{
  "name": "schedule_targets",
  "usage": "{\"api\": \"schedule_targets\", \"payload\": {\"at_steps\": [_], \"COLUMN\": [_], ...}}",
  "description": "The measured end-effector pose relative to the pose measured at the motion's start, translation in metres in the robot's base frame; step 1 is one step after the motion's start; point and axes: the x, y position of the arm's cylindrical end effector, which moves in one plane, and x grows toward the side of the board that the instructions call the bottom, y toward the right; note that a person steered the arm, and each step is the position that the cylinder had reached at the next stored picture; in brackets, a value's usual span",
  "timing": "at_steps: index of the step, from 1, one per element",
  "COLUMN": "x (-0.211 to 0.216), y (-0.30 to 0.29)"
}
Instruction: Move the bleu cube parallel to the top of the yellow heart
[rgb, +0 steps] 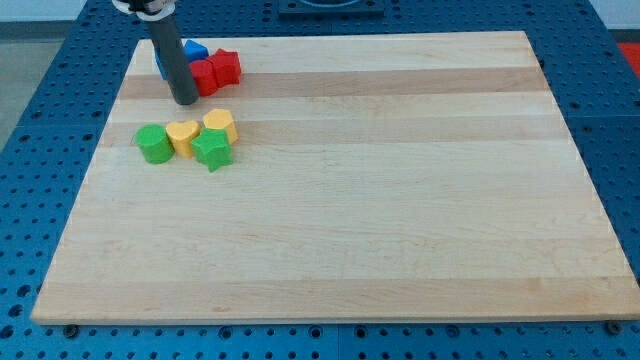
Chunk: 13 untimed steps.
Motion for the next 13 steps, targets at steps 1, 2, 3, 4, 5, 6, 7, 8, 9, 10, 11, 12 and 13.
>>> {"api": "schedule_targets", "payload": {"at_steps": [1, 2, 3, 4, 5, 6, 7, 8, 9, 10, 11, 12, 13], "x": [0.0, 0.015, 0.023, 0.023, -0.033, -0.04, -0.07, -0.097, -0.108, -0.126, -0.131, -0.129, -0.124], "y": [0.0, -0.041, -0.09, -0.09, -0.09, -0.09, -0.087, -0.085, -0.085, -0.085, -0.071, -0.069, -0.067]}}
